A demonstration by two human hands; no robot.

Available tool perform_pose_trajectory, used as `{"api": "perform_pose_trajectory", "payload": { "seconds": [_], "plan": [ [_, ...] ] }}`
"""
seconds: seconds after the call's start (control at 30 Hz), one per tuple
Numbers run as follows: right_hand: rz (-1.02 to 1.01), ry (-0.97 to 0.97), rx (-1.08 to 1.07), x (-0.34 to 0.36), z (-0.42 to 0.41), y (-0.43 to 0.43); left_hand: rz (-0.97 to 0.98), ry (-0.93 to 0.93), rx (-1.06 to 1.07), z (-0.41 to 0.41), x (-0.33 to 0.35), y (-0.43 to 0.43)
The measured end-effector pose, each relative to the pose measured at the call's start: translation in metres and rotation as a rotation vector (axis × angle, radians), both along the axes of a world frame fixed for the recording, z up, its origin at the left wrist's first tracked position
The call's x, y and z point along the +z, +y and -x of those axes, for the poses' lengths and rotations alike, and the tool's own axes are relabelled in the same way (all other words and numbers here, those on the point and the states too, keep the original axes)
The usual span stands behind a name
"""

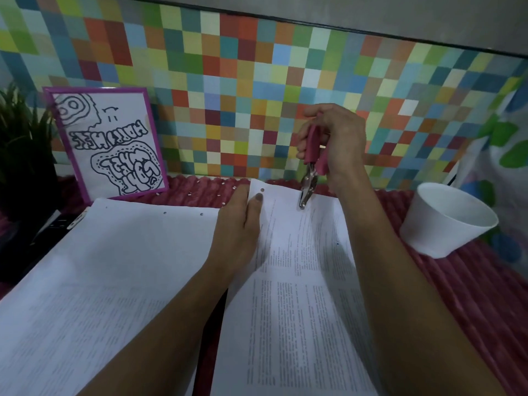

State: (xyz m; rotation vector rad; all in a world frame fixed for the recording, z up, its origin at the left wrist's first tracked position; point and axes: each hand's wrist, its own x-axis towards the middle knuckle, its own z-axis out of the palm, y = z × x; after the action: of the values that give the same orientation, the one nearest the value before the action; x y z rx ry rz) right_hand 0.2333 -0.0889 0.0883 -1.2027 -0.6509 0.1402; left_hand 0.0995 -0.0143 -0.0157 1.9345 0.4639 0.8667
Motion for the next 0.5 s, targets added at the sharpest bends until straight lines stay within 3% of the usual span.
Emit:
{"api": "perform_pose_trajectory", "payload": {
  "seconds": [0.5],
  "plan": [
    [-0.065, -0.039, -0.090, 0.003, -0.012, -0.014, 0.037, 0.006, 0.025, -0.002, 0.002, -0.003]
  ]
}}
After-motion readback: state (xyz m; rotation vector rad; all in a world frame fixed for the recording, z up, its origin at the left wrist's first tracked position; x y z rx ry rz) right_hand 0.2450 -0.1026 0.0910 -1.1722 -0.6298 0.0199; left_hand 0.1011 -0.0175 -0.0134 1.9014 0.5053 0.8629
